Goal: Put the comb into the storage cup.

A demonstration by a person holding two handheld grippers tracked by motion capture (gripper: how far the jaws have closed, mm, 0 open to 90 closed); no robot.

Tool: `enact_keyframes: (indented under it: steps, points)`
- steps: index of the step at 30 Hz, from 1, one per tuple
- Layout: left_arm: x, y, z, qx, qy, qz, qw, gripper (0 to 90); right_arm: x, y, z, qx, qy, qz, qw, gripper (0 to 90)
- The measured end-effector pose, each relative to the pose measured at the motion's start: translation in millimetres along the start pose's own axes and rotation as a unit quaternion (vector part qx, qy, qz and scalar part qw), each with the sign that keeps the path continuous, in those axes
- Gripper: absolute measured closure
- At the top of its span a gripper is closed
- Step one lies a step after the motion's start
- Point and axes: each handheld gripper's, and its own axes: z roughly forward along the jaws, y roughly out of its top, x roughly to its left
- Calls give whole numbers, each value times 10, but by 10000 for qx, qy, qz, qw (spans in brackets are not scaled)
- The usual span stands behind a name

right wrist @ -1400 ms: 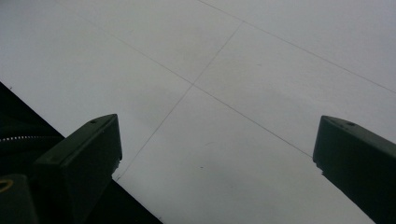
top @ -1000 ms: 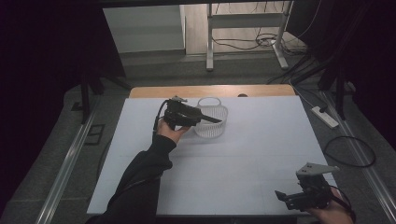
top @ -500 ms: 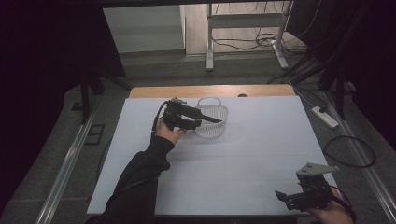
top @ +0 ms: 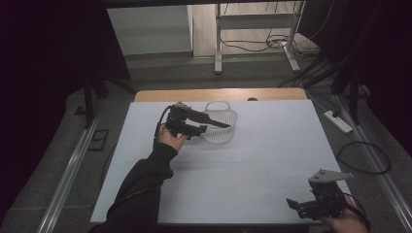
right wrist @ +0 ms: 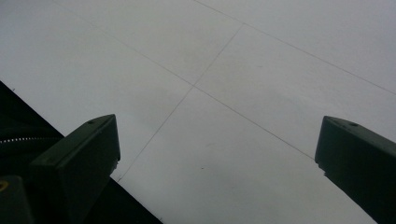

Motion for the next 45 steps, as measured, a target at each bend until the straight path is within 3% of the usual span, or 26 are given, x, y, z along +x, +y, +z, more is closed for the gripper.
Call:
enact_keyframes:
  steps: [9, 23, 36, 45]
  points:
    - [11, -68, -120, -71, -36, 55, 10000, 0, 0, 0, -2, -13, -12, 17, 10000, 7]
    - [-114, -130, -244, -170, -53, 322, 9993, 0, -6, -2, -12, -51, 11, 18, 10000, 7]
    - [-98, -223, -365, -268, -98, 175, 9994, 0, -3, -2, -11, -60, 5, 17, 10000, 6]
    - [-91, -302, -477, -334, -105, 197, 9992, 0, 0, -4, -15, -76, 8, 3, 10000, 6]
